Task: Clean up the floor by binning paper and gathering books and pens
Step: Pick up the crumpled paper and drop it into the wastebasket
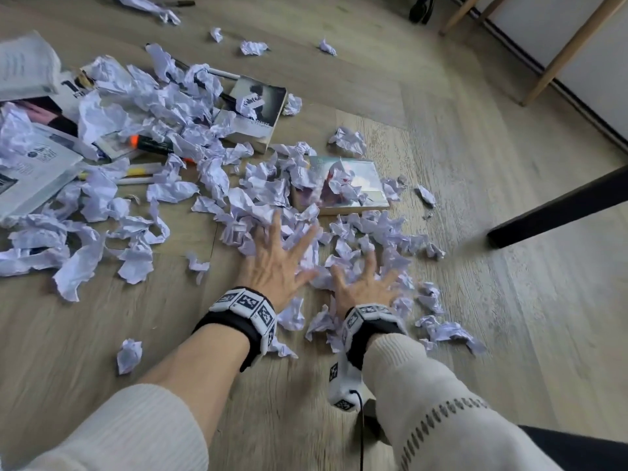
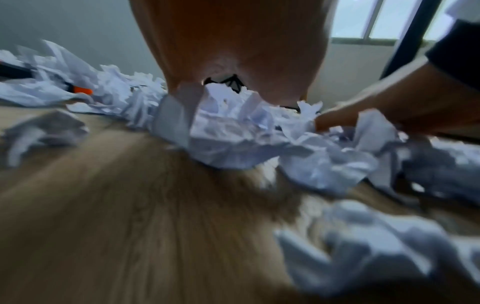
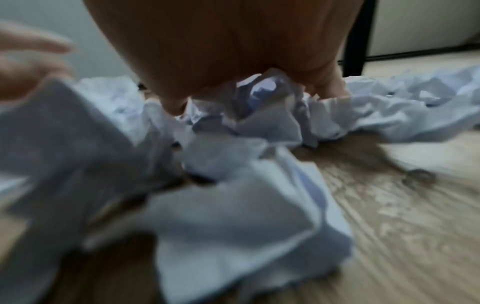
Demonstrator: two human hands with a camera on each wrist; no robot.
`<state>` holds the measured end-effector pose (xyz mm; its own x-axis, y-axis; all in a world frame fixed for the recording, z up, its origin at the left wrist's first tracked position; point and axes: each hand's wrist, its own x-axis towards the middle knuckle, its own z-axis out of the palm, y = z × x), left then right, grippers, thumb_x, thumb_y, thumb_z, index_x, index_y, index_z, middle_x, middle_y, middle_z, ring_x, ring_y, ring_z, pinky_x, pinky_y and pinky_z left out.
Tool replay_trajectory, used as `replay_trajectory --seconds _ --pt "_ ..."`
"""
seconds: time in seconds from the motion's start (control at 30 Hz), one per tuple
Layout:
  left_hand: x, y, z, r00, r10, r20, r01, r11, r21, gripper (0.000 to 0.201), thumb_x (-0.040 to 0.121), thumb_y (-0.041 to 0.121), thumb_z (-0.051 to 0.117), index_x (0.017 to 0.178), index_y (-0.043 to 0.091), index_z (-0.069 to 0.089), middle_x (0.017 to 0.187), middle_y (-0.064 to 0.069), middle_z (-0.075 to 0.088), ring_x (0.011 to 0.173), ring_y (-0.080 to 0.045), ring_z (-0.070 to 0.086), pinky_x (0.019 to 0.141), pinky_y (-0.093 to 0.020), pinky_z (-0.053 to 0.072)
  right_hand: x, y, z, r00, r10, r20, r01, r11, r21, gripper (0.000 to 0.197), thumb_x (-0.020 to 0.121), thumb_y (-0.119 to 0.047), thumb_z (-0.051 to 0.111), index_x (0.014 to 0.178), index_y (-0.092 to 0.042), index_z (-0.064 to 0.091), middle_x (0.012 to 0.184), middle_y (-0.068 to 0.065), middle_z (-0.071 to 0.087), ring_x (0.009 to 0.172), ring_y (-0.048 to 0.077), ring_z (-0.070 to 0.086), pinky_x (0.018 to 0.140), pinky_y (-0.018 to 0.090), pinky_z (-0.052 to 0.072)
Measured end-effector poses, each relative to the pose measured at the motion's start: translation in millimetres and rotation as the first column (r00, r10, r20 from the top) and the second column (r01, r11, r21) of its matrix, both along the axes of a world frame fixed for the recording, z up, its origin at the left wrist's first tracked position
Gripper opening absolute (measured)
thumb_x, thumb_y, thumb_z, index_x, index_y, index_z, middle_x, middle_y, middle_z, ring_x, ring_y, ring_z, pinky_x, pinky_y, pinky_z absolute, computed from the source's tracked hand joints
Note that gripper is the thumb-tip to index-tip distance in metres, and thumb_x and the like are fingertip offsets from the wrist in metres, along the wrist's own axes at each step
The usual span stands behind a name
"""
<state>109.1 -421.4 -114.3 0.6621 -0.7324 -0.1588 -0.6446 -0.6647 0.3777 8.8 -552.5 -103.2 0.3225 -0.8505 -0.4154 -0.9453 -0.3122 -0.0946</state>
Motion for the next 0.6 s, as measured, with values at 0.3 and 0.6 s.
replay_trajectory --seconds 0.3,0.6 --pt "-13 7 -6 0.969 -0.144 0.199 0.093 0.965 0.245 0.037 0.095 0.027 0.051 0.129 0.025 0.036 0.123 -0.018 0.038 0.101 -0.033 0.046 0.057 -0.032 0.048 11 48 -12 0.905 0.4 0.145 -0.34 0.885 -0.319 0.023 0.082 -0.022 0.067 0.102 -0.016 0.058 0.102 0.019 0.051 0.084 0.033 0.05 0.064 0.037 0.044" --pt "-3 25 31 0.971 -0.236 0.046 0.212 0.93 0.3 0.018 0.095 0.003 0.041 0.111 0.01 0.045 0.101 -0.015 0.06 0.089 -0.033 0.064 0.068 -0.038 0.046 18 44 24 0.91 0.401 0.104 -0.4 0.916 -0.033 0.026 0.093 -0.027 0.048 0.114 -0.011 0.051 0.122 0.015 0.048 0.101 0.033 0.057 0.077 0.032 0.04"
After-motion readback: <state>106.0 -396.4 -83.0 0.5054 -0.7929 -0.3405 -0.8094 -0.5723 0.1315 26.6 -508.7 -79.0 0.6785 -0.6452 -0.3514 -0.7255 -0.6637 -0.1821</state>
